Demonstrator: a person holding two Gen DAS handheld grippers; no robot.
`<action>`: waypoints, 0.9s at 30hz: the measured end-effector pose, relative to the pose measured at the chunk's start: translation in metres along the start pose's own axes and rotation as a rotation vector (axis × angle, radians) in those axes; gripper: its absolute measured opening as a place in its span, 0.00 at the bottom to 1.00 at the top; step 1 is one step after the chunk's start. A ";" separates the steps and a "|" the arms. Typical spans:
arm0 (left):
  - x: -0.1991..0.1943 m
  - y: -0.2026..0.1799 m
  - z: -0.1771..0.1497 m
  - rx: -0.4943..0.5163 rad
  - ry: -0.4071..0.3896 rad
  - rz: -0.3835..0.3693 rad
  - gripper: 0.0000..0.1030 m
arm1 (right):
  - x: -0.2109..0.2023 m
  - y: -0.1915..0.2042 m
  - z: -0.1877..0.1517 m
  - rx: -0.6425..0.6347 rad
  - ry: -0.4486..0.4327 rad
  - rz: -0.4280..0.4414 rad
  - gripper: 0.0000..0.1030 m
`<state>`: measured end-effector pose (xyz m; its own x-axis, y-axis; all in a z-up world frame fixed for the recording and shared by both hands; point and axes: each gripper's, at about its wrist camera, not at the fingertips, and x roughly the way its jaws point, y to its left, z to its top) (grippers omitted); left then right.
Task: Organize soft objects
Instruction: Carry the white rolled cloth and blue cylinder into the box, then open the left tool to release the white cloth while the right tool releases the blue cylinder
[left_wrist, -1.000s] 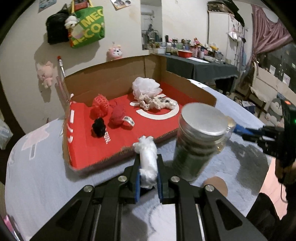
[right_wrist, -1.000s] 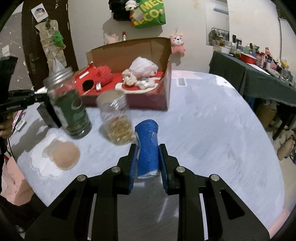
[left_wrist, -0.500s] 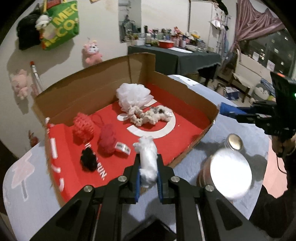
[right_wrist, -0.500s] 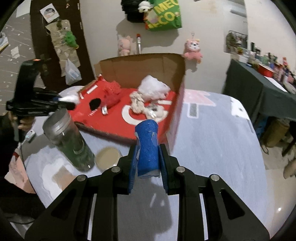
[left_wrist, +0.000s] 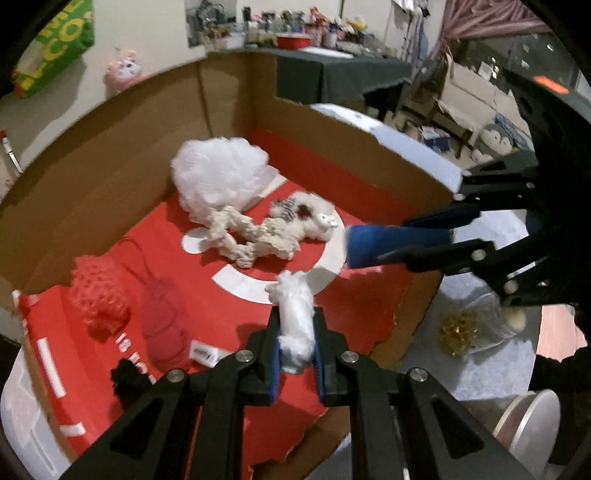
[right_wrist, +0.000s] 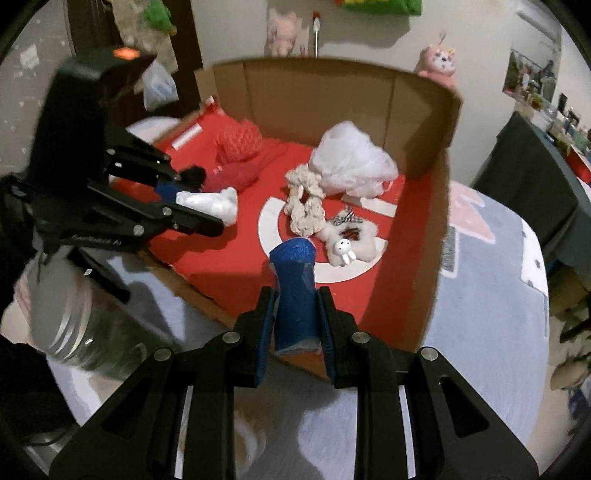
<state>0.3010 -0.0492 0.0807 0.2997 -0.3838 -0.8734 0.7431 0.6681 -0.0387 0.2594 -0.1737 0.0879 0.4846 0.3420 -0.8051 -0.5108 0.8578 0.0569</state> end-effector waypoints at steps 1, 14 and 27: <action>0.004 -0.001 0.001 0.005 0.012 -0.004 0.14 | 0.008 0.001 0.003 -0.007 0.029 -0.008 0.21; 0.044 0.000 0.006 -0.006 0.130 0.023 0.16 | 0.055 -0.002 0.017 -0.008 0.177 -0.071 0.22; 0.040 0.000 0.007 -0.021 0.113 0.033 0.38 | 0.061 -0.001 0.013 -0.014 0.209 -0.088 0.23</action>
<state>0.3167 -0.0691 0.0489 0.2536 -0.2881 -0.9234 0.7211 0.6926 -0.0180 0.2988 -0.1490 0.0466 0.3707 0.1783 -0.9115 -0.4834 0.8751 -0.0254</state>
